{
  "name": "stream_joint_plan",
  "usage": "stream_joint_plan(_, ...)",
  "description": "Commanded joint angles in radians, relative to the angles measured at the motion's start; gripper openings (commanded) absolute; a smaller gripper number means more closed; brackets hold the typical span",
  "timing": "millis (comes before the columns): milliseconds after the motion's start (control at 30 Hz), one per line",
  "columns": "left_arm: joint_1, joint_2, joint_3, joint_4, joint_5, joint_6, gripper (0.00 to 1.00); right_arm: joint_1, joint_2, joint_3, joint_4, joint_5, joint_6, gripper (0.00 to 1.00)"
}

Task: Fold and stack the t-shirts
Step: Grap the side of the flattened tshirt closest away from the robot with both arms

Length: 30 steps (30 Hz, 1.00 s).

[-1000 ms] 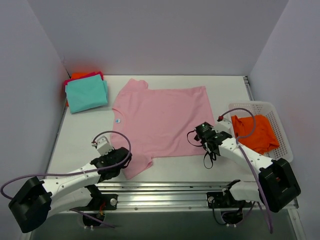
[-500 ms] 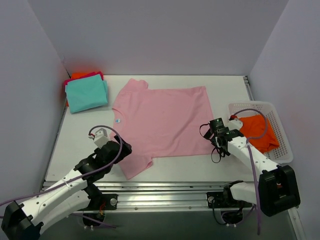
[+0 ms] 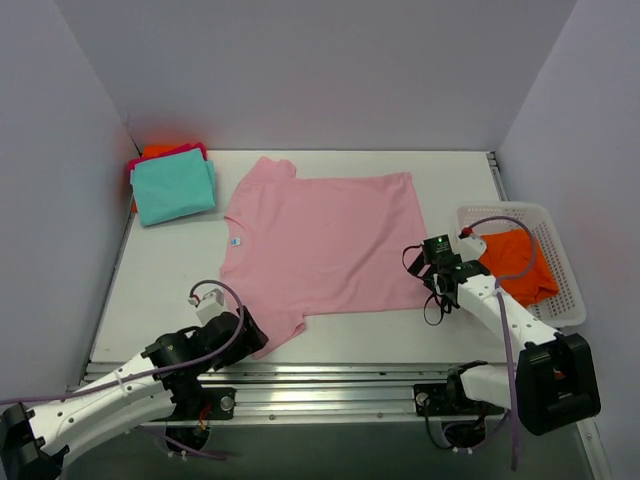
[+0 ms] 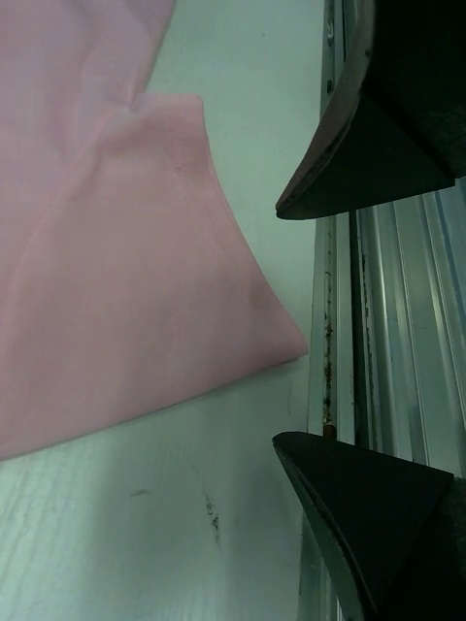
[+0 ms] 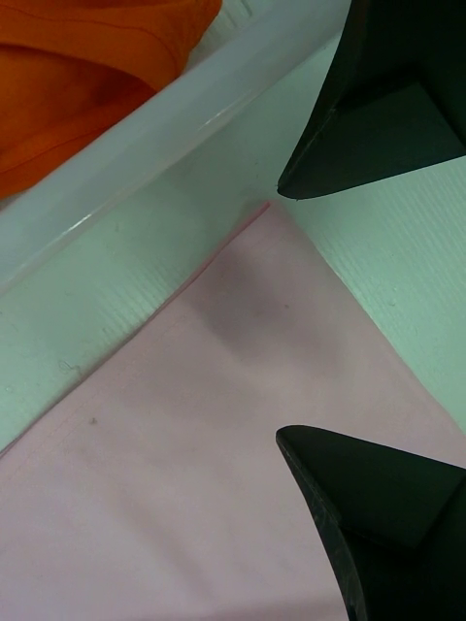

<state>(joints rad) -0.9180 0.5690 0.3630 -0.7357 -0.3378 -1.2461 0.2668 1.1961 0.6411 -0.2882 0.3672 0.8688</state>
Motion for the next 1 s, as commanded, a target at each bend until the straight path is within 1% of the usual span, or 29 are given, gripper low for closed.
stream_joint_plan(0,-0.08,0.035,-0.015,-0.015,-0.033,-0.127,1.0,-0.012,-0.042,-0.012,0.0,0.001,-0.014,0.99)
stream_joint_plan(100,-0.128,0.118,-0.042,0.059,-0.053,-0.173,1.0,-0.015,-0.059,-0.02,0.006,-0.002,-0.017,0.99)
stream_joint_plan(133,-0.134,0.141,-0.045,0.096,-0.058,-0.18,0.95,-0.015,-0.061,-0.021,0.007,-0.002,-0.017,0.99)
stream_joint_plan(267,-0.151,0.242,-0.052,0.168,-0.086,-0.211,0.92,-0.018,-0.067,-0.024,0.014,-0.011,-0.025,0.99)
stream_joint_plan(400,-0.156,0.259,-0.041,0.177,-0.112,-0.219,0.9,-0.024,-0.066,-0.026,0.023,-0.017,-0.031,0.99)
stream_joint_plan(500,-0.159,0.264,-0.039,0.18,-0.115,-0.219,0.81,-0.031,-0.063,-0.026,0.026,-0.024,-0.036,0.99)
stream_joint_plan(533,-0.157,0.272,-0.041,0.177,-0.118,-0.219,0.73,-0.032,-0.064,-0.027,0.027,-0.024,-0.036,0.99)
stream_joint_plan(600,-0.159,0.279,-0.039,0.177,-0.118,-0.22,0.64,-0.034,-0.069,-0.027,0.027,-0.025,-0.036,0.99)
stream_joint_plan(633,-0.159,0.288,-0.042,0.18,-0.116,-0.22,0.56,-0.035,-0.072,-0.027,0.027,-0.027,-0.037,0.99)
stream_joint_plan(700,-0.159,0.296,-0.045,0.202,-0.116,-0.217,0.46,-0.038,-0.076,-0.032,0.029,-0.03,-0.036,0.99)
stream_joint_plan(733,-0.159,0.305,-0.05,0.212,-0.116,-0.214,0.37,-0.04,-0.079,-0.032,0.029,-0.03,-0.036,0.99)
stream_joint_plan(833,-0.159,0.331,-0.059,0.254,-0.124,-0.208,0.22,-0.041,-0.078,-0.034,0.032,-0.028,-0.036,0.99)
stream_joint_plan(867,-0.157,0.338,-0.061,0.263,-0.138,-0.199,0.1,-0.041,-0.078,-0.034,0.032,-0.027,-0.034,0.99)
stream_joint_plan(900,-0.157,0.344,-0.058,0.275,-0.154,-0.193,0.07,-0.043,-0.078,-0.035,0.032,-0.025,-0.033,0.98)
stream_joint_plan(933,-0.154,0.354,-0.052,0.277,-0.171,-0.181,0.05,-0.046,-0.078,-0.037,0.034,-0.028,-0.033,0.98)
stream_joint_plan(967,-0.138,0.361,-0.023,0.269,-0.22,-0.159,0.03,-0.047,-0.075,-0.04,0.041,-0.031,-0.033,0.98)
